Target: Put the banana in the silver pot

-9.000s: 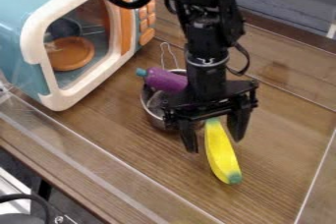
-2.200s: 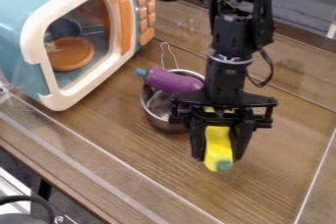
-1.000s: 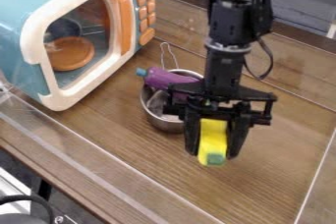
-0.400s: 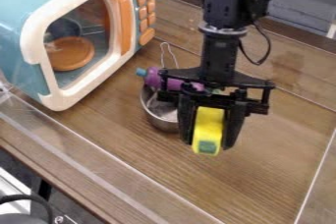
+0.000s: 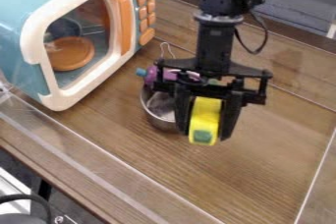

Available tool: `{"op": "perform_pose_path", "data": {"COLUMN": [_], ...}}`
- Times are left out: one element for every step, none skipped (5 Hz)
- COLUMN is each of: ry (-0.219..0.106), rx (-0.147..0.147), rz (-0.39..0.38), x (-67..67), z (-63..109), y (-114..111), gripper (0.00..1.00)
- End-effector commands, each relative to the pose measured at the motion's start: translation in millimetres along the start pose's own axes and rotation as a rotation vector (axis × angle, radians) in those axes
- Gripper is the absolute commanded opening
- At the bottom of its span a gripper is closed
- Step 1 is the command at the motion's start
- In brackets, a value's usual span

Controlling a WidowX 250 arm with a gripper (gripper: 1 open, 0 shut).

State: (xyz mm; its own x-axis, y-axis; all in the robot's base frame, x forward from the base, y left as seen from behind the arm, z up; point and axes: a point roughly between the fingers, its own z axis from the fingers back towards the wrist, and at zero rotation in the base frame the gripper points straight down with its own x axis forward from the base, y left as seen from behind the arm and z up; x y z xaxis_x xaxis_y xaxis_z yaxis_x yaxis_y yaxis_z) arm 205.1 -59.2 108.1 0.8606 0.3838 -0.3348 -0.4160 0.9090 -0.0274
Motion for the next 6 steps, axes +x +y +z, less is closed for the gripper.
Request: {"op": "perform_pose_path", "data": {"ry": [-0.050, -0.049, -0.050, -0.051, -0.051, -0.052], "rx": [-0.040, -0.044, -0.053, -0.066, -0.074, -0.081], "rz": [-0.031, -0.052, -0.071, -0.088, -0.107, -0.122], "x": [1.2, 2.5, 4.7, 7.3, 8.3, 8.3], "z": [19.5, 22.6, 25.8, 28.8, 31.4, 33.7], "y": [0.7, 4.4, 9.7, 15.5, 19.4, 21.6], "gripper": [0.00, 0.00, 0.00, 0.00, 0.00, 0.00]}}
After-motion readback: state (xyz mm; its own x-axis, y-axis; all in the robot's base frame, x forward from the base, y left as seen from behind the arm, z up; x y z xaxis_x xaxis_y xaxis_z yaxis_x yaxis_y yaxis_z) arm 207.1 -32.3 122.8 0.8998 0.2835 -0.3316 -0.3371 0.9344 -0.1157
